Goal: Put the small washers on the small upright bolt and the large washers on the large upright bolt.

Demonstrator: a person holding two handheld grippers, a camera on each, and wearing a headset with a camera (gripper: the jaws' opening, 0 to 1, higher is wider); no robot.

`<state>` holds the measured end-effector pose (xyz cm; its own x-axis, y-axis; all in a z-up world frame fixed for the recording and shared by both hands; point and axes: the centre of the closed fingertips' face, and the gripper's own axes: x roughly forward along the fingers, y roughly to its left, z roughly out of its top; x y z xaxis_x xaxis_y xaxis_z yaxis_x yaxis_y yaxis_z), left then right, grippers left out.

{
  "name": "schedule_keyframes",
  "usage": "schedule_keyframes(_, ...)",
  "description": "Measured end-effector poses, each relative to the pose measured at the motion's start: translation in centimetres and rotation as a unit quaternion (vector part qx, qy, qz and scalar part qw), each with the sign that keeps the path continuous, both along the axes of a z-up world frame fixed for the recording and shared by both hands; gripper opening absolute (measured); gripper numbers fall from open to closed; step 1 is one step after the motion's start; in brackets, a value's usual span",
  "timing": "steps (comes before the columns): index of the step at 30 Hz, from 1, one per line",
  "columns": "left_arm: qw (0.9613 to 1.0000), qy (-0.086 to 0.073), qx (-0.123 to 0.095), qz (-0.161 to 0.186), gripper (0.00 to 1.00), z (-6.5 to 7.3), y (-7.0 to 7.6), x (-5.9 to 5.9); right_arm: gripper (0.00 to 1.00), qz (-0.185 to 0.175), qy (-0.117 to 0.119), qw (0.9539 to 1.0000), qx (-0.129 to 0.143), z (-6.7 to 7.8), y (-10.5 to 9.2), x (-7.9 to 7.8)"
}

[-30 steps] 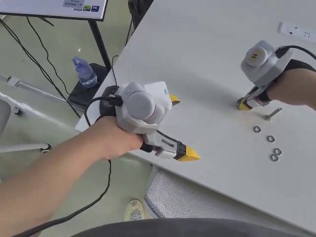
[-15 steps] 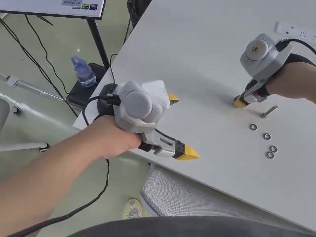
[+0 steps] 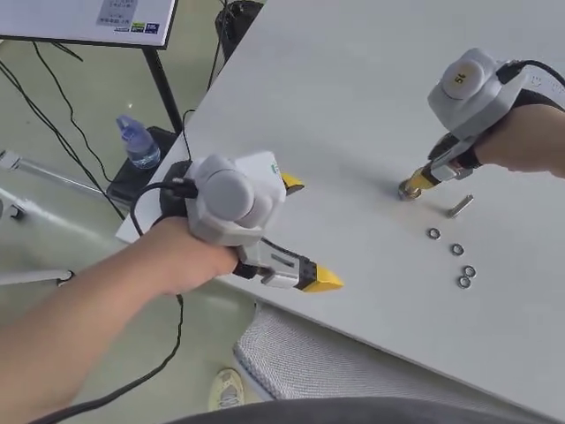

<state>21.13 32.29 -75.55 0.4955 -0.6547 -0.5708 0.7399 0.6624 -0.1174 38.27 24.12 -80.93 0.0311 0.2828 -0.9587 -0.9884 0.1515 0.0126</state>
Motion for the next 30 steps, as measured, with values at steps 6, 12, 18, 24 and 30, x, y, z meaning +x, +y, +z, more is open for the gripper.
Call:
schedule_keyframes(6, 1.0, -0.003, 0.004, -0.002, 0.86, 0.1, -0.3, -0.1, 0.35, 0.016, -0.007, 0.9998, 0.011, 0.7, 0.1, -0.3)
schedule_keyframes(12, 0.9999, -0.003, -0.005, 0.011, 0.86, 0.6, -0.6, -0.2, 0.32, 0.039, -0.017, 0.999, 0.015, 1.4, -0.1, -1.2)
schedule_keyframes(18, 0.9999, -0.007, 0.002, 0.015, 0.86, 0.6, -0.7, -0.3, 0.32, 0.042, -0.014, 0.9988, 0.018, 2.2, -0.9, -2.1)
schedule_keyframes(24, 0.9994, -0.013, 0.0, 0.032, 0.86, 0.9, -0.4, 0.1, 0.32, 0.042, -0.008, 0.9988, 0.022, 2.4, -2.3, -3.1)
schedule_keyframes(30, 0.9992, -0.014, 0.008, 0.038, 0.87, 0.9, -0.3, 0.2, 0.31, 0.044, -0.005, 0.9988, 0.021, 2.0, -4.2, -3.7)
